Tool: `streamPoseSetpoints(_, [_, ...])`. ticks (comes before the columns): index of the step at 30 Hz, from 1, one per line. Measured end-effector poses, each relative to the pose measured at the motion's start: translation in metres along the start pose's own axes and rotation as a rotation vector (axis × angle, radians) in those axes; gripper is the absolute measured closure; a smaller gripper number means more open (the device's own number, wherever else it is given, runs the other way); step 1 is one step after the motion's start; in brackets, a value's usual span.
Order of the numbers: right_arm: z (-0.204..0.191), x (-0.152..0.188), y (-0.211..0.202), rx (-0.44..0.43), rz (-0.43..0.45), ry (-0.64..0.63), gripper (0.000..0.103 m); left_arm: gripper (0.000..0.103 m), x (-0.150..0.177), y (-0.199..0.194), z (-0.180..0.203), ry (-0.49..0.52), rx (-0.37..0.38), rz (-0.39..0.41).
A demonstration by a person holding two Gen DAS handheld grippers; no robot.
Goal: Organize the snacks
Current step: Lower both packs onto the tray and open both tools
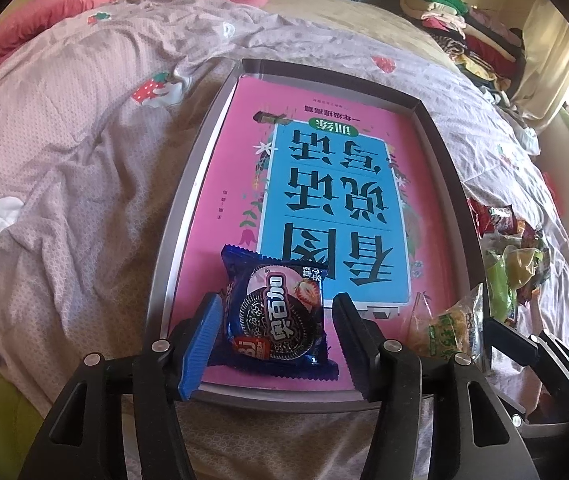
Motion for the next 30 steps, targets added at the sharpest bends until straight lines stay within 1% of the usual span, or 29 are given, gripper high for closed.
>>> streamPoseSetpoints(7, [-0.001,0.0,-0.001,0.0,-0.002,-0.019,0.044,0.041,-0.001,-0.004,0.002,-0.001,0.012,0.01])
streamPoseSetpoints(15, [-0.009,0.005,0.004,-0.031,-0.026,-0.038,0.041,0.04,-0.005,-0.012,0.006,0.002,0.038,0.035])
streamPoseSetpoints(17, [-0.01,0.005,0.005,-0.038,-0.027,-0.041,0.041,0.038,-0.005,-0.013,0.007,0.005,0.039,0.039])
streamPoseSetpoints(19, [-0.011,0.005,0.004,-0.043,-0.027,-0.046,0.041,0.03,-0.006,-0.015,0.007,0.003,0.038,0.045])
streamPoseSetpoints(28, [-0.007,0.001,-0.006,-0.025,0.014,-0.041,0.04,0.028,-0.009,-0.021,0.012,0.015,0.037,0.063])
streamPoseSetpoints(30, [-0.006,0.0,-0.008,-0.015,0.024,-0.038,0.037,0.027,-0.009,-0.022,0.013,0.014,0.046,0.061])
Point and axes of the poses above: each gripper's, at about its wrist camera, not at the fingertips, and y roughly the way its jaws point, z to its right, x to its underside, the point moved 1 cm from there along y, roughly the way its jaws point, and after that the axes turned 12 degrees about z, right-handed, at the moved point
